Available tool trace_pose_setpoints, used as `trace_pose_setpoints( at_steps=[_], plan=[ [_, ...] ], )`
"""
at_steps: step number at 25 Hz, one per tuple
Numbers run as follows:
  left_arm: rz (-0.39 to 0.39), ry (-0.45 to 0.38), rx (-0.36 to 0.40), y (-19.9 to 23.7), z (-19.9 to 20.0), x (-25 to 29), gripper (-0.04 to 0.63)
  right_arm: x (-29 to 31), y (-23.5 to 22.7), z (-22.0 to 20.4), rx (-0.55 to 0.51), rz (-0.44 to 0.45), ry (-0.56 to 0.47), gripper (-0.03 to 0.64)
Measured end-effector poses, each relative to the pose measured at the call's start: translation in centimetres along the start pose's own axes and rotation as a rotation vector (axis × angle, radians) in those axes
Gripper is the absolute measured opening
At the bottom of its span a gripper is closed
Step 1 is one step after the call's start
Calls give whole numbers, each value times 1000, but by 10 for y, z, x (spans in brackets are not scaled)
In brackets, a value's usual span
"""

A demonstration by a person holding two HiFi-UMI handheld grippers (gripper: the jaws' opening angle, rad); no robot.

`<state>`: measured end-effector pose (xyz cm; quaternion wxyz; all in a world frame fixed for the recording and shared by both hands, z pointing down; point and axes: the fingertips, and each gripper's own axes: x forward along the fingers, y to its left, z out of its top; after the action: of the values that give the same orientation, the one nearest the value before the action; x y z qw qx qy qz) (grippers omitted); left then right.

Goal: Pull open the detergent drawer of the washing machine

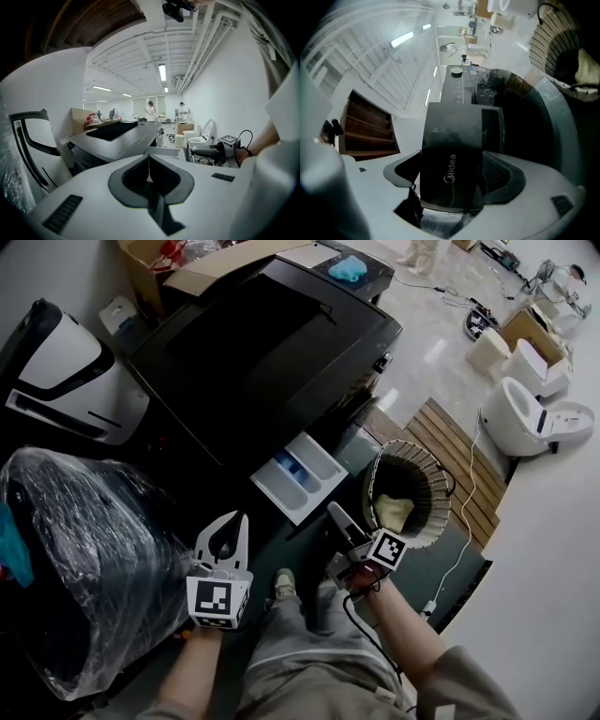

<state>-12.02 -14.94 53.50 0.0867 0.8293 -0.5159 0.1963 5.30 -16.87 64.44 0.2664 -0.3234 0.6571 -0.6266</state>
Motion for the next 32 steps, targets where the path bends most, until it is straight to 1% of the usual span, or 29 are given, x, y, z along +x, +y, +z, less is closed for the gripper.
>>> trace_pose_setpoints(
  at_steps=[4,6,10,13,14,15,16,21,24,27,30,32],
  plan=[
    [-12,-13,7,-4,8,-1,18,-8,11,15,-226,-100,-8,394],
    [-15,-21,12,-5,15,-3,18,-14,21,28,-321,-141,-21,394],
    [-8,-41,16,-2,33,-9,18,-24,47,58,-468,-190,-41,393],
    [-11,-43,4,-1,49,-17,18,-31,77,66,-631,-202,-24,384],
    [-10,-48,3,-1,55,-20,18,-32,90,67,-697,-199,-21,350],
    [-6,-53,5,1,61,-24,18,-34,103,67,-767,-197,-18,286],
    [-1,-59,8,2,67,-27,18,-35,117,66,-833,-192,-14,250],
    [24,-93,27,8,100,-42,18,-39,190,62,-1092,-139,-18,221],
    [40,-119,38,12,120,-51,18,-42,236,61,-1225,-98,-43,168],
    [48,-146,50,13,141,-59,18,-43,289,55,-1305,-42,-49,150],
    [16,-184,36,7,163,-68,18,-41,349,47,-1346,31,-69,119],
    [4,-209,48,3,179,-75,18,-49,363,43,-1360,74,-84,88]
  ],
)
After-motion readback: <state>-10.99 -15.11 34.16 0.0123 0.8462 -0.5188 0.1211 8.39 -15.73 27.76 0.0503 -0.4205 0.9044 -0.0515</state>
